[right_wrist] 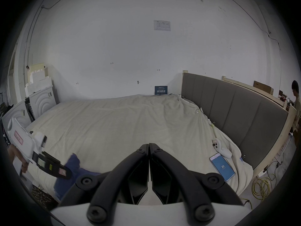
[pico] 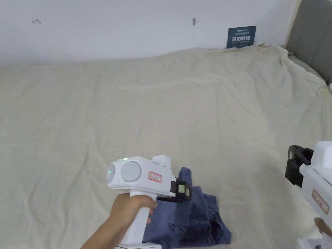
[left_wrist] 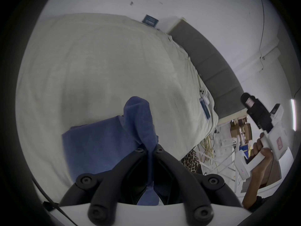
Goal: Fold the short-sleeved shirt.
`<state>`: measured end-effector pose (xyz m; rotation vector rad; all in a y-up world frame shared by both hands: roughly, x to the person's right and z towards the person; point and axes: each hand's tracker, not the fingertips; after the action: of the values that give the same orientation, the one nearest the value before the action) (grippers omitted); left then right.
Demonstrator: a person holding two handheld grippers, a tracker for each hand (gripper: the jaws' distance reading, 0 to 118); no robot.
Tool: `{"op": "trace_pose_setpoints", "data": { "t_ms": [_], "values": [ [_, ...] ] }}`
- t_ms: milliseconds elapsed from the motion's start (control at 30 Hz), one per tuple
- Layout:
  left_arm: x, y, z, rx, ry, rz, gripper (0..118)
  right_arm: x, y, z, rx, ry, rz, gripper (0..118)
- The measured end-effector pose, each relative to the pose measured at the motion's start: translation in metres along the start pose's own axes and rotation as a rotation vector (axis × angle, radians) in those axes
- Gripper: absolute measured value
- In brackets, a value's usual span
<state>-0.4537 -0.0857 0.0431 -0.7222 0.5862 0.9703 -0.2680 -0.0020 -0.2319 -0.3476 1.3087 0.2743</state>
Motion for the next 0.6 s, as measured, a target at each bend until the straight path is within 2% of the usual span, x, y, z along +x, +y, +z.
{"op": "trace_pose_setpoints", "data": {
  "t_ms": [233,500,567,600],
  "values": [
    [0.015,-0.004,-0.071,-0.088,0.065,0.000,3,0.016,-0.004,0.008,-0.004,-0.036,-0.006,0],
    [0.016,-0.009,-0.095,-0.090,0.085,0.021,5,0.025,-0.007,0.010,-0.015,-0.065,-0.010,0],
    [0.015,-0.010,-0.092,-0.076,0.083,0.028,20,0.024,-0.007,0.010,-0.016,-0.065,-0.007,0],
    [0.016,-0.010,-0.088,-0.059,0.060,0.030,37,0.023,-0.007,0.011,-0.015,-0.064,-0.006,0]
  ]
}}
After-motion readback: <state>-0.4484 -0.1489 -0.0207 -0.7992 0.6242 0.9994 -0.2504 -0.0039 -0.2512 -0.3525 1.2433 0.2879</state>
